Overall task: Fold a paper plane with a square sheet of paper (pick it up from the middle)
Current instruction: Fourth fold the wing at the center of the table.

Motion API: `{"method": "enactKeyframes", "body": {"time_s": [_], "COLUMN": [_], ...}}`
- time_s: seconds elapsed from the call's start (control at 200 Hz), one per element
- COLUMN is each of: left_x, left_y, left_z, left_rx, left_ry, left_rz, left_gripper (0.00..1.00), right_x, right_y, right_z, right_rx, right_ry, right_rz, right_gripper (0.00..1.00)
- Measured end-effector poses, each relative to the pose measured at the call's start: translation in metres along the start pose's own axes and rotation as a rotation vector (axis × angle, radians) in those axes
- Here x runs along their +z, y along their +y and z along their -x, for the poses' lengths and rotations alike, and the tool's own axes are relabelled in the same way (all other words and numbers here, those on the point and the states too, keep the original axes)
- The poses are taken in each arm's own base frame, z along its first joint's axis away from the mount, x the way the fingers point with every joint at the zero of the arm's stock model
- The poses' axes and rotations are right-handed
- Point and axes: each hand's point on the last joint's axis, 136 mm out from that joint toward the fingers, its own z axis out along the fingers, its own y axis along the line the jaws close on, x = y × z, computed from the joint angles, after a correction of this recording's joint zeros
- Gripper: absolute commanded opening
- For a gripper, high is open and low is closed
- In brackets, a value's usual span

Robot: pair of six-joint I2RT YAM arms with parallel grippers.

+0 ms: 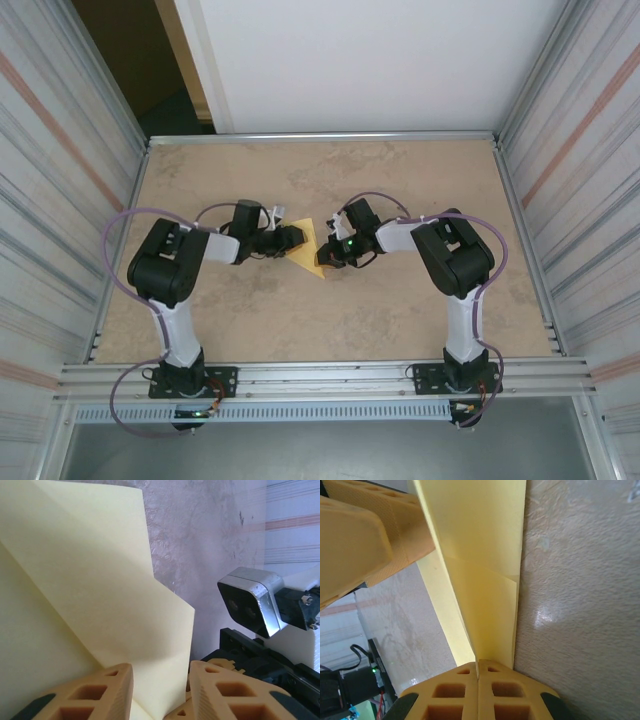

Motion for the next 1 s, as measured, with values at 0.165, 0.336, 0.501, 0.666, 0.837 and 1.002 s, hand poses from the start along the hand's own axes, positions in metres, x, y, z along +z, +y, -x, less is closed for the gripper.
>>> {"method": "enactKeyframes", "body": {"time_s": [0.165,0.336,0.501,0.666,0.837,1.002], "left_x": [-0.003,-0.005,-0.005,-0.005,-0.005,-0.001], "left_y": [-0.002,-0.002,-0.001,-0.002,-0.003,-0.011], "left_z": [0.0,-0.001,-0.002,-0.001,-0.001,-0.005], "left_rx": [0.004,0.006,0.003,0.0,-0.008,0.011], "left_ry": [-0.012,-0.02,-0.025,-0.026,-0.024,-0.011], "left_rz": [-0.008,-0.003,0.002,0.0,-0.007,-0.022], "left_gripper": [0.46,0.45,0.46,0.46,0.41,0.3], "right_x": [-0.001,-0.001,-0.001,-0.001,-0.001,-0.001], "right_y": [0.0,0.0,0.0,0.0,-0.001,0.0], "right_z": [0.001,0.0,0.001,0.001,0.0,0.001], "right_rx": [0.01,0.007,0.012,0.028,0.032,0.038], "right_ry": [-0.004,-0.006,-0.008,-0.007,-0.005,0.0], "right_rz": [0.011,0.024,0.031,0.032,0.031,0.031], "right_gripper": [0.04,0.04,0.04,0.04,0.03,0.03]}}
